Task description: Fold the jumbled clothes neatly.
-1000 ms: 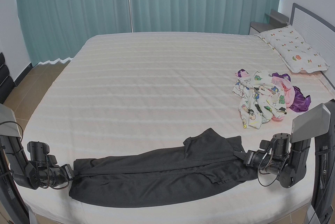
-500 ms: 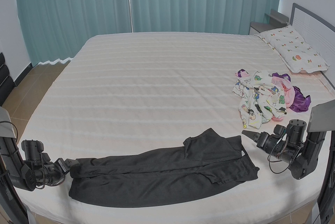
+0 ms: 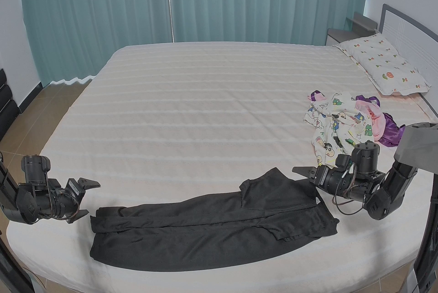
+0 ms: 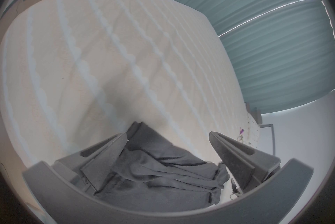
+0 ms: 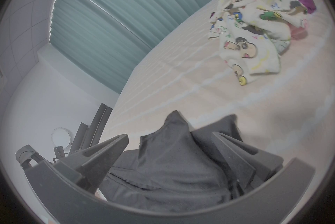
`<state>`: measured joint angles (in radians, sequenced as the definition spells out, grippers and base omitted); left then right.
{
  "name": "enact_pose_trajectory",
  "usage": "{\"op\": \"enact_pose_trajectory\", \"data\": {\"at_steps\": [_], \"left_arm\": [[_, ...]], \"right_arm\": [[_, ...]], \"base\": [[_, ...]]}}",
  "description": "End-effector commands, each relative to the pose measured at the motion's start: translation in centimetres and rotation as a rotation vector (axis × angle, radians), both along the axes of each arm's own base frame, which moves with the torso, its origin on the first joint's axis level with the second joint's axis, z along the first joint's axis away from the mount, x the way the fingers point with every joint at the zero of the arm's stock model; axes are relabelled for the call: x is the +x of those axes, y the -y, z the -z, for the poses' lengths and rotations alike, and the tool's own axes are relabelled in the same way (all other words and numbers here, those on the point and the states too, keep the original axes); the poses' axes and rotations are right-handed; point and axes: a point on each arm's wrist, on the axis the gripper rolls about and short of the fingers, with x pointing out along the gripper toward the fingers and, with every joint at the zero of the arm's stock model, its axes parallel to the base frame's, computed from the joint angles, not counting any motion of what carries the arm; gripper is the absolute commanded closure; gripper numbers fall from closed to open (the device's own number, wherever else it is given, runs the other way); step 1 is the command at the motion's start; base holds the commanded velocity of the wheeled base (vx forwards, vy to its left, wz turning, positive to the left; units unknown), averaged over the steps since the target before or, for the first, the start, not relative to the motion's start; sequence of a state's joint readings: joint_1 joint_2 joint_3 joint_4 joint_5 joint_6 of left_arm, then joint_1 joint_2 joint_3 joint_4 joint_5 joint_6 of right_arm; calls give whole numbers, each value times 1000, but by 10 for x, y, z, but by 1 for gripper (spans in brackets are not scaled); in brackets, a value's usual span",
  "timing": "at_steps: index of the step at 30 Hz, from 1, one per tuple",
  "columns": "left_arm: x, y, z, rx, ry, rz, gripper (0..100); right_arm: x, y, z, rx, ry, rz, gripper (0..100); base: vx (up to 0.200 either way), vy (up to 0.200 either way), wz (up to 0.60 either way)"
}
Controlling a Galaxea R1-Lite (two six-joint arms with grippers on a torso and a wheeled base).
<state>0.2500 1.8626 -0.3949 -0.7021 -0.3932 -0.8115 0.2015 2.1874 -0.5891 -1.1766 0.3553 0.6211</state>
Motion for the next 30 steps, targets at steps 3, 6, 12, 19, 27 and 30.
{"op": "enact_pose_trajectory", "data": {"at_steps": [3, 6, 12, 19, 27, 30], "left_arm": [[15, 0, -1, -27, 47, 19, 0], [13, 0, 4, -23, 55, 19, 0], [12, 2, 8, -24, 59, 28, 0], [14, 2, 11, -24, 50, 29, 0], [14, 3, 12, -23, 45, 31, 0], [14, 2, 12, -22, 47, 31, 0]], "right_arm": [[20, -16, 7, -21, 0, -40, 0], [24, -17, 16, -60, -21, -56, 0], [22, -17, 22, -81, -30, -70, 0], [24, -18, 33, -88, -59, -71, 0], [18, -14, 32, -90, -64, -62, 100], [11, -11, 20, -86, -52, -58, 100]], "base": [[0, 0, 0], [0, 0, 0], [0, 0, 0], [0, 0, 0], [0, 0, 0], [0, 0, 0]]}}
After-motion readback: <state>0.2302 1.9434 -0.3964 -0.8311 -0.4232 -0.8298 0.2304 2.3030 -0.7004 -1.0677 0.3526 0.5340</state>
